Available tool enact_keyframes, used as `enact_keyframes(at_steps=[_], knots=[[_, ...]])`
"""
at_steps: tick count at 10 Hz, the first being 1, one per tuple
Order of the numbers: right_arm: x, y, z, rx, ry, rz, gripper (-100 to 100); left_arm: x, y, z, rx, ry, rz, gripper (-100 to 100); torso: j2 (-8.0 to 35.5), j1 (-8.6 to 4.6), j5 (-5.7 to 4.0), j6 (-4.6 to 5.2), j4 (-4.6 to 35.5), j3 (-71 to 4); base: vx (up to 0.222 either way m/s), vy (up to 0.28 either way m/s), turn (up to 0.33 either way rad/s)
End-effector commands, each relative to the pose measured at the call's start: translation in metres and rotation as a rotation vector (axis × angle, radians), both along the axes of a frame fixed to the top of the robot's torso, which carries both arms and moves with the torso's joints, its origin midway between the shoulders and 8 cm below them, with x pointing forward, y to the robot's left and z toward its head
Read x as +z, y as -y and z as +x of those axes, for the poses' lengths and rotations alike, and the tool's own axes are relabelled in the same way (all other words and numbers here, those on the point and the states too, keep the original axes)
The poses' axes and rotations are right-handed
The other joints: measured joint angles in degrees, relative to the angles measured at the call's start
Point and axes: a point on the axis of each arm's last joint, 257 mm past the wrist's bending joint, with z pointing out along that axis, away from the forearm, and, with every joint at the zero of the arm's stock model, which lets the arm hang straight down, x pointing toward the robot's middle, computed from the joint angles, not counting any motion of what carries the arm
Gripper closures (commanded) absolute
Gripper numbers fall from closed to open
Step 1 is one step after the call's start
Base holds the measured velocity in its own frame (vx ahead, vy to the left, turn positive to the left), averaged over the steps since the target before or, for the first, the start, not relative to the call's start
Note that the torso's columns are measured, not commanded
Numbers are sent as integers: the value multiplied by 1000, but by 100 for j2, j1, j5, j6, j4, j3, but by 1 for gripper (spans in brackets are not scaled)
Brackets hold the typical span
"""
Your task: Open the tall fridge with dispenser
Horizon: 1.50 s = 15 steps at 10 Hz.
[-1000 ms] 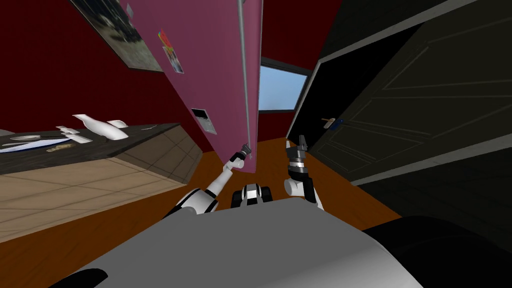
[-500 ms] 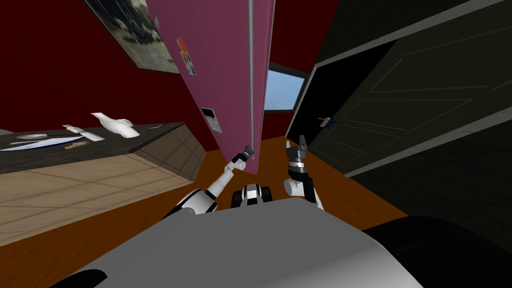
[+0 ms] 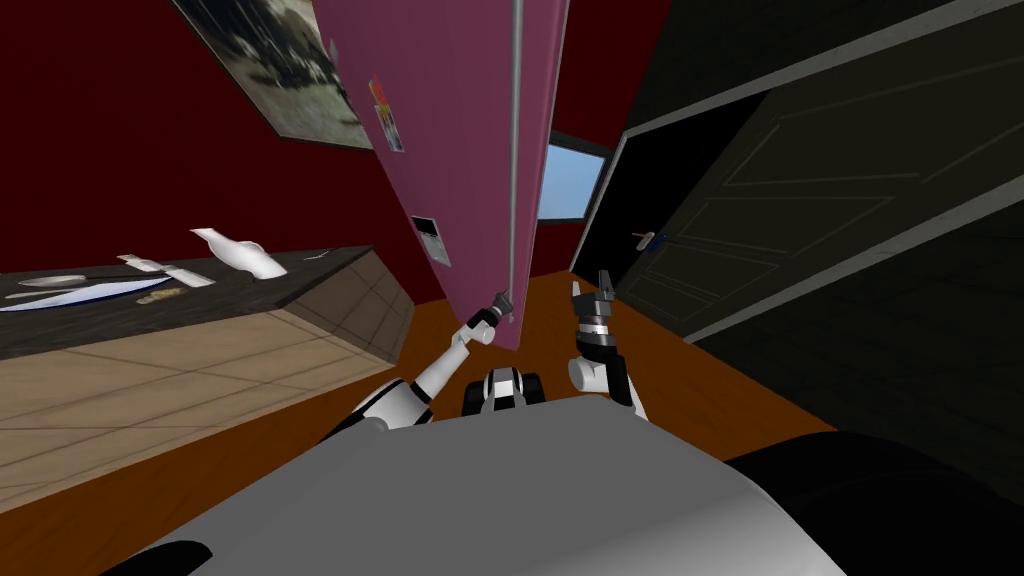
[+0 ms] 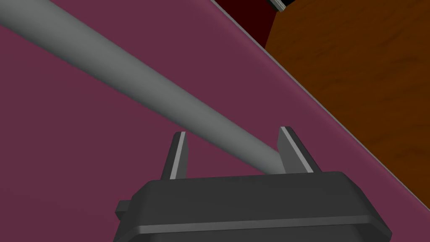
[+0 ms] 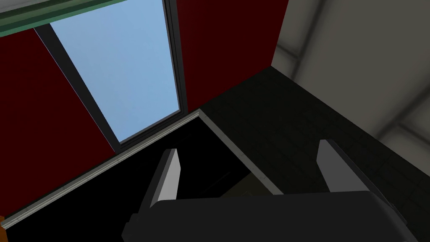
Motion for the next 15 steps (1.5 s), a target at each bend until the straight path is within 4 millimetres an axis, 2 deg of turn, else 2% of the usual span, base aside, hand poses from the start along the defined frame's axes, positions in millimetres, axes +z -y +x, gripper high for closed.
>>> enact_keyframes(at_steps=[1,2,3,5,6,7,8,9,10,12,13,14,15], knots=[[0,0,0,0,0,0,0,4,10,-10,-39,14,7,100,-7,-11,-2,-14,3,-3,-64,246,-63],[0,0,0,0,0,0,0,4,20,-19,-68,16,7,100,-12,4,1,-13,2,-5,-63,292,-103],[0,0,0,0,0,0,0,4,20,-19,-68,16,7,100,-9,10,2,-3,4,-4,-54,254,-67],[0,0,0,0,0,0,0,5,39,-40,-127,17,7,100,-13,10,1,-19,9,-7,-79,280,-76],[0,0,0,0,0,0,0,5,39,-40,-127,17,7,100,-5,8,4,-9,12,-3,-61,249,-51],[0,0,0,0,0,0,0,5,48,-50,-157,16,6,100,-14,-8,3,-12,9,-5,-29,255,-75],[0,0,0,0,0,0,0,0,24,-38,-108,-10,3,-100,-25,-5,4,-9,6,-12,-45,119,-405],[0,0,0,0,0,0,0,2,20,-35,-99,-8,-1,-100,-16,-55,-5,11,-8,-9,-49,0,-236],[0,0,0,0,0,1,0,0,1,-29,-70,-19,3,-100,-12,-81,-13,15,-17,-7,-66,-30,-334],[0,0,0,0,0,1,0,6,-9,-21,-45,-13,-7,-100,-12,-51,-3,27,-22,-7,-41,-23,-116],[0,0,0,0,0,1,0,6,-31,-15,-12,-22,-2,-100,-13,-24,5,20,-21,-8,-38,-9,-312],[0,0,0,0,0,1,0,11,-40,-8,10,-17,-11,-100,0,-14,9,25,-19,-1,-38,6,-260],[0,0,0,0,0,1,0,9,-61,-4,40,-26,-3,-100,6,-13,8,20,-17,4,-55,4,-399]])
